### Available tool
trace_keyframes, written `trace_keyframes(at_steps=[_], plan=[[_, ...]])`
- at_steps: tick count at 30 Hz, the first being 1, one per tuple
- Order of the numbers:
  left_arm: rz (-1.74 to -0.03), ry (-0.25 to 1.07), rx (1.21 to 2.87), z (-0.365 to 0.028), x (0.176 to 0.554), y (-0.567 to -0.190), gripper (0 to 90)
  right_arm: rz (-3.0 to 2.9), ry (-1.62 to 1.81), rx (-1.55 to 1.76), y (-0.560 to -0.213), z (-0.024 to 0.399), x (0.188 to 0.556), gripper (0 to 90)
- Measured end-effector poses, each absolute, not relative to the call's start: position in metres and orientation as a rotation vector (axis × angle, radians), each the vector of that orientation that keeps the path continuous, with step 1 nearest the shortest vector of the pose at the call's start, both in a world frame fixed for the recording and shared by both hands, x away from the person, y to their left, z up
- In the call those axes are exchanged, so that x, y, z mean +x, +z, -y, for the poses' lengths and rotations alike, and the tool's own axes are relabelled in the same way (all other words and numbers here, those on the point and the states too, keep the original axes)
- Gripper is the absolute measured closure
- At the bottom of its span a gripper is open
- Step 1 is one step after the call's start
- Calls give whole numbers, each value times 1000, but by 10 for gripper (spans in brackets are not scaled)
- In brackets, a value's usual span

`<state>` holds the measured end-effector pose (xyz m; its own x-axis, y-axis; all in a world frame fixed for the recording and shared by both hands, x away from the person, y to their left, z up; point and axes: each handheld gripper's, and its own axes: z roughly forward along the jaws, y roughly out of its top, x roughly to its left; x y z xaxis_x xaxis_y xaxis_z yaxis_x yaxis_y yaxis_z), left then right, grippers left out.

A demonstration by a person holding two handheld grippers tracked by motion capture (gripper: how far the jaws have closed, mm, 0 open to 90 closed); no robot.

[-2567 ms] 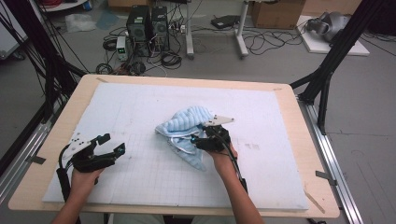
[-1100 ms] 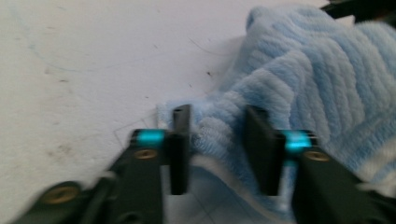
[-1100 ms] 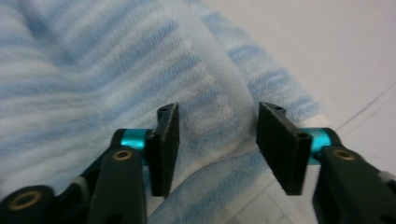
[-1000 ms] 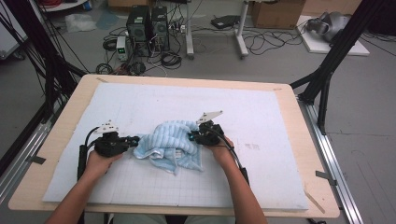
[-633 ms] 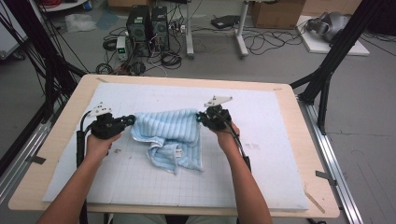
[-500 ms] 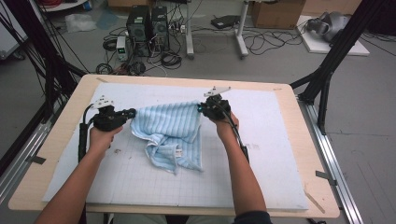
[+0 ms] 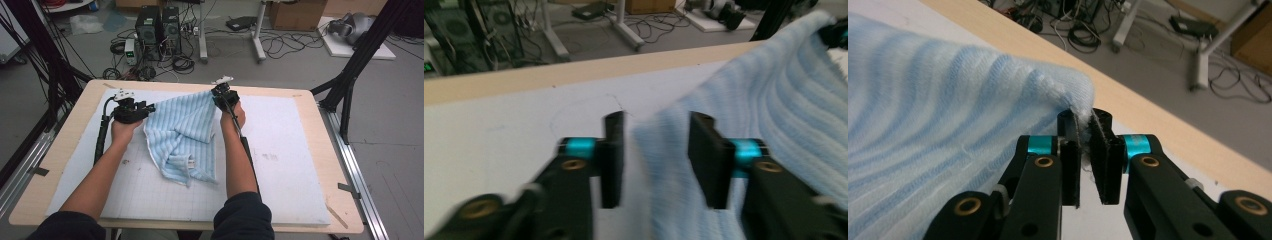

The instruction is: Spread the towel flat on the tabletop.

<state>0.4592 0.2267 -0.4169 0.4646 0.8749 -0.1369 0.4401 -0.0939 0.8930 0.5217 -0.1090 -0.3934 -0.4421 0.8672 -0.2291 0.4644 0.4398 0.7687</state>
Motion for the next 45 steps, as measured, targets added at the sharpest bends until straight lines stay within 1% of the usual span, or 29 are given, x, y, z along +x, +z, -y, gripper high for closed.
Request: trace_keyframes(at_steps=[1, 2, 3, 5, 8, 10, 13, 14, 15, 17, 23, 27, 29, 30, 33, 34, 35, 37, 38, 42, 45], plan=[[-1130, 537, 1711, -228, 456, -418, 476, -2071, 843, 1128, -395, 110, 521, 678], [-1125, 524, 1703, -231, 453, -418, 470, -2068, 901, 1135, -395, 116, 517, 629], [-1122, 515, 1703, -233, 450, -418, 470, -2068, 901, 1135, -395, 116, 517, 629], [-1122, 475, 1711, -236, 444, -419, 436, -2073, 947, 1146, -393, 122, 510, 571], [-1106, 468, 1709, -238, 430, -422, 431, -2120, 1054, 1137, -389, 132, 496, 558], [-1094, 468, 1719, -238, 420, -425, 419, -2193, 1100, 1120, -388, 137, 485, 506], [-1081, 451, 1726, -237, 404, -432, 409, -2247, 1150, 1058, -391, 141, 463, 501], [-1081, 433, 1737, -237, 400, -433, 393, -2288, 1207, 1031, -395, 143, 449, 489], [-1075, 426, 1736, -237, 395, -435, 393, -2288, 1207, 1031, -395, 143, 449, 489], [-1072, 410, 1746, -235, 388, -438, 393, -2326, 1233, 992, -400, 143, 437, 482], [-1047, 368, 1794, -224, 380, -441, 383, -2451, 1271, 925, -418, 127, 418, 442], [-1032, 344, 1829, -218, 380, -447, 384, -2521, 1207, 913, -436, 115, 417, 463], [-1028, 333, 1854, -215, 380, -450, 400, -2552, 1157, 908, -443, 111, 418, 485], [-1026, 336, 1863, -215, 380, -450, 422, -2535, 1162, 904, -445, 110, 417, 541], [-1041, 353, 1877, -214, 380, -450, 509, -2519, 1150, 907, -443, 114, 419, 782], [-1050, 353, 1875, -214, 380, -450, 538, -2508, 1150, 908, -442, 116, 420, 810], [-1052, 356, 1874, -214, 380, -450, 593, -2493, 1158, 921, -441, 118, 421, 822], [-1040, 365, 1876, -214, 380, -449, 731, -2427, 1151, 940, -438, 123, 424, 832], [-1033, 382, 1880, -214, 379, -449, 765, -2391, 1146, 961, -436, 126, 426, 834], [-1029, 415, 1856, -217, 379, -446, 836, -2273, 1123, 1050, -430, 137, 440, 835], [-1018, 420, 1844, -217, 380, -446, 846, -2221, 1100, 1083, -426, 138, 452, 840]])
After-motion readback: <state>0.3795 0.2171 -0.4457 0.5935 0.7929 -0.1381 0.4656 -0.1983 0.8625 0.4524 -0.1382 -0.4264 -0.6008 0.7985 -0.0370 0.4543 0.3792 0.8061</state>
